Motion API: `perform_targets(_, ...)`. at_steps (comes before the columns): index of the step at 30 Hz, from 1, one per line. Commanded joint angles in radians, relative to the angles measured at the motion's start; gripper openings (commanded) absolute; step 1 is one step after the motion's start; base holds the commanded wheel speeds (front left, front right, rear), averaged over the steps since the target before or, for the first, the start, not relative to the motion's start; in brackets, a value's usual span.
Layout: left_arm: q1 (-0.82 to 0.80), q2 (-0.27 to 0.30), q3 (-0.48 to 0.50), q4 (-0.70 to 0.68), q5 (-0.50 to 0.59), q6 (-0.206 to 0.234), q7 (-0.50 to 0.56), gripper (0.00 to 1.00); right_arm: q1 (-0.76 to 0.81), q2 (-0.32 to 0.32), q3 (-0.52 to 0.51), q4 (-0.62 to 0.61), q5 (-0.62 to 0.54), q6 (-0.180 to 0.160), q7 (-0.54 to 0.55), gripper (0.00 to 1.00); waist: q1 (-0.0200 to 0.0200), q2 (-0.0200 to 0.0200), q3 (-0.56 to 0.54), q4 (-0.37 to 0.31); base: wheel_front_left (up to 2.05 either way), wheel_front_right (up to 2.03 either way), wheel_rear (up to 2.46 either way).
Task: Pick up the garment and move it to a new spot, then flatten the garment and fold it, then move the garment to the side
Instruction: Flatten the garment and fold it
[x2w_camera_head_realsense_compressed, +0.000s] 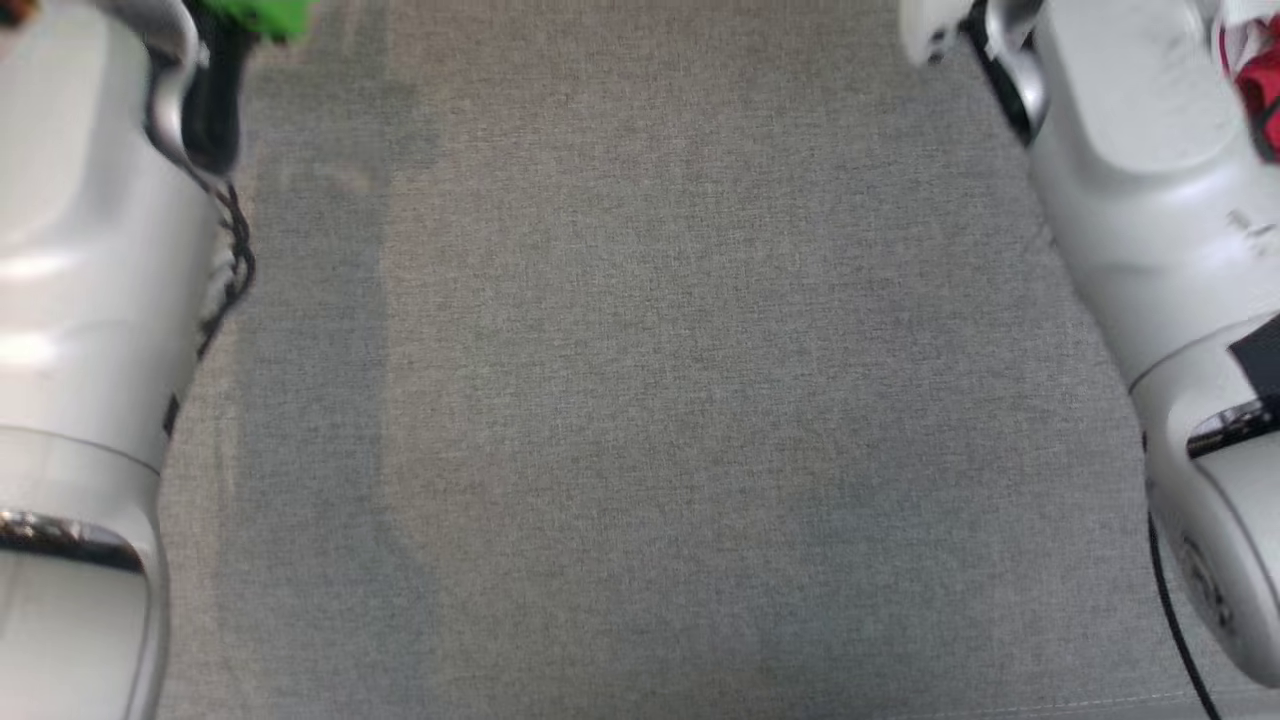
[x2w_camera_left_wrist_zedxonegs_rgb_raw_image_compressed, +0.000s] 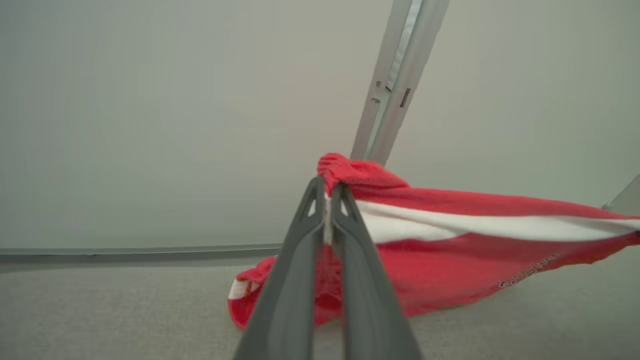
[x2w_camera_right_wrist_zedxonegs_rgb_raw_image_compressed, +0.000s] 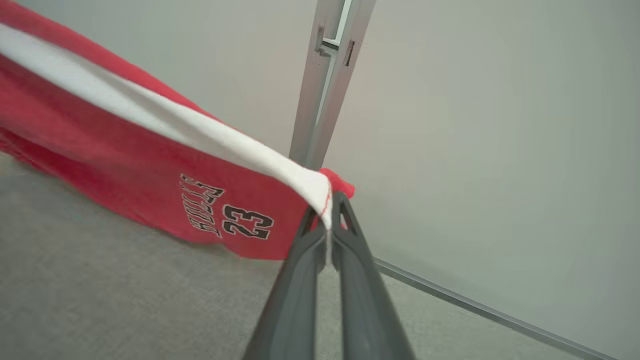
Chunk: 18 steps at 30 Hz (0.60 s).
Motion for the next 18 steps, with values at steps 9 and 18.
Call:
perform_targets(9, 0.335, 0.056, -0.13, -0.089, -0.053, -0.007, -0.004, 0.0, 0.262, -0.027, 0.201, 0.049, 0.213, -0.002, 0.008, 0.0, -0.0001, 0.0, -0.181, 0.049, 0.0, 0.0, 0.0)
perform_targets(18, 0.504, 0.136, -0.322, -0.123, -0.008, -0.005, 0.006, 0.0, 0.465, -0.173, 0.451, -0.114, 0.497, -0.002, 0.113, 0.0, -0.0001, 0.0, -0.31, 0.066, 0.0, 0.0, 0.0)
